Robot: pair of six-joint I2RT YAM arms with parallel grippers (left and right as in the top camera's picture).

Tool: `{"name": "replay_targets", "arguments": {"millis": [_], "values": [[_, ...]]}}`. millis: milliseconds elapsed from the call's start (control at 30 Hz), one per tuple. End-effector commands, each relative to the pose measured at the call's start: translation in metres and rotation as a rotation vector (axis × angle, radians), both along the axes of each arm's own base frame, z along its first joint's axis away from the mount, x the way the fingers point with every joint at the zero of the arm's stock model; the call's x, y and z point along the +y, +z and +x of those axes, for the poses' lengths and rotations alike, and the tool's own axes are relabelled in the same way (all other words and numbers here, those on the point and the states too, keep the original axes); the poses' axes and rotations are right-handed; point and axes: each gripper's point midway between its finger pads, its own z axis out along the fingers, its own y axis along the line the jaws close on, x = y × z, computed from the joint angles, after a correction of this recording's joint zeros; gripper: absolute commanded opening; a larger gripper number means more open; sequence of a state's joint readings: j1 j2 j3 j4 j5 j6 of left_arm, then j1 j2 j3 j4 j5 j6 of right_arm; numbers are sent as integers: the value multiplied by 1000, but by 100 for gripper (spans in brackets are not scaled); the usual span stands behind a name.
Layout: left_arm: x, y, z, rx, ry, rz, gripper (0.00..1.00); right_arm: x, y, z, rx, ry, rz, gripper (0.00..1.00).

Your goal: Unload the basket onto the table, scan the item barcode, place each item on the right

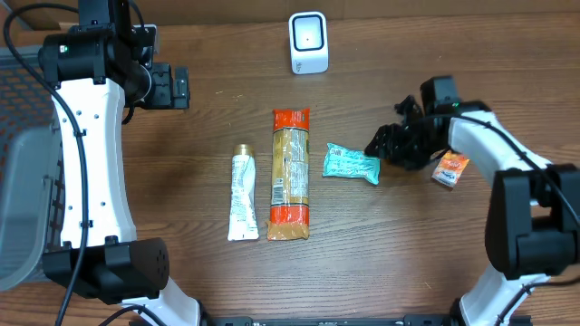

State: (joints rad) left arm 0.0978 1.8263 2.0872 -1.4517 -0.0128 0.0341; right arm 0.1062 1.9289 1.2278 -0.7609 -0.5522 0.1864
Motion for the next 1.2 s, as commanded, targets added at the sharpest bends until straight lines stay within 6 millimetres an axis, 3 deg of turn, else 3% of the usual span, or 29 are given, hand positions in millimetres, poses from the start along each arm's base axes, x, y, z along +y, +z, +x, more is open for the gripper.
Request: {"name": "replay_targets", "arguments": {"millis": [0, 233, 300, 467, 533, 767, 967, 1167], "values": [[-2, -4, 1, 14, -22, 11, 99, 16, -15, -12, 84, -34, 102, 68], [-2, -4, 1, 14, -22, 11, 100, 29, -42, -9, 144, -135, 119, 66], [-2, -4, 1, 14, -22, 11, 100, 34, -49, -9, 163, -151, 122, 59], [-2, -4, 1, 14, -22, 11, 100, 42, -49, -8, 160, -141, 154, 14], [-1, -4, 1, 14, -21, 11, 100, 45, -46, -7, 147, -126, 175, 4], [-1, -4, 1, 14, -21, 11, 100, 55, -19, -2, 67, -38, 280, 4], [-1, -4, 1, 14, -21, 11, 100, 53, 29, 4, -92, 24, 271, 4], [-1, -5, 1, 15, -21, 11, 100, 49, 41, 6, -178, 65, 229, 4]]}}
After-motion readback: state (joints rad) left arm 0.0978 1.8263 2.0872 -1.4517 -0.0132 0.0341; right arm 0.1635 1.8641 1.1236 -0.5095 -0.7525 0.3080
